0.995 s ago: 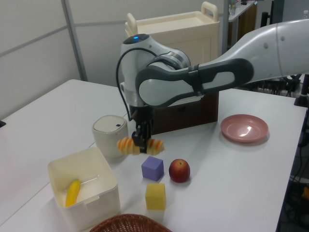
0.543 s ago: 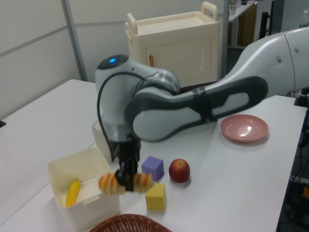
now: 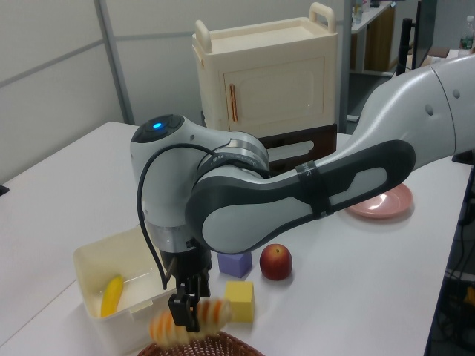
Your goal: Put the bread in the basket
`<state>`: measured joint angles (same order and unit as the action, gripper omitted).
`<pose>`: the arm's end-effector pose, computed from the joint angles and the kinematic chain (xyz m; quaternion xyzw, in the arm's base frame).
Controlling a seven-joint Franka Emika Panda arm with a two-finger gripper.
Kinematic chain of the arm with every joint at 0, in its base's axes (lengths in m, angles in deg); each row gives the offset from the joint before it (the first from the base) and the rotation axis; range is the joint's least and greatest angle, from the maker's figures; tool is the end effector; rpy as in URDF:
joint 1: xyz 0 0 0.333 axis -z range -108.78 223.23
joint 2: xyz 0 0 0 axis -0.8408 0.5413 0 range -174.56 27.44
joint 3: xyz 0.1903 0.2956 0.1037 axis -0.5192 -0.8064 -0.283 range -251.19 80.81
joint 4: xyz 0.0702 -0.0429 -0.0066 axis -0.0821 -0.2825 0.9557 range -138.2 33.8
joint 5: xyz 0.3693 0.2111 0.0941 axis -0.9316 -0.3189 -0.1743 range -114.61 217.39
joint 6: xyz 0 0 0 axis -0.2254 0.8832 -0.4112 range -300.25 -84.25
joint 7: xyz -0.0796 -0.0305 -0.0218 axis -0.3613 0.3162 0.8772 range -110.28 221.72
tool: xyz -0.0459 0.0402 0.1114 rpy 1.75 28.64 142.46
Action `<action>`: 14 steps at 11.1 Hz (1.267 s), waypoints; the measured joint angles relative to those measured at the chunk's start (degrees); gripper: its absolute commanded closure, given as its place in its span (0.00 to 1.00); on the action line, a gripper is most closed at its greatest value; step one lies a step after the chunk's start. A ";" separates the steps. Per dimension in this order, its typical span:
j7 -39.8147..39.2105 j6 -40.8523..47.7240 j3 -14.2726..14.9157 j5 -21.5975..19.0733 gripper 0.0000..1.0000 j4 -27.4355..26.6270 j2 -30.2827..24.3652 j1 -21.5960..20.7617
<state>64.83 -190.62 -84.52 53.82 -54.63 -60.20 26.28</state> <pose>0.5944 0.3429 0.5061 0.9817 0.1894 0.0039 0.0217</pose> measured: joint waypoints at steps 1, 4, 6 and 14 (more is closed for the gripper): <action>0.00 0.00 0.00 0.00 0.00 0.01 0.00 0.00; 0.00 0.00 0.58 0.09 0.00 0.13 -0.22 0.15; 0.03 0.00 1.61 0.29 0.00 0.58 -1.12 2.62; -6.16 11.26 2.33 0.50 0.00 0.99 -9.72 24.61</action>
<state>58.66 -179.36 -82.19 54.33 -53.65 -69.93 50.89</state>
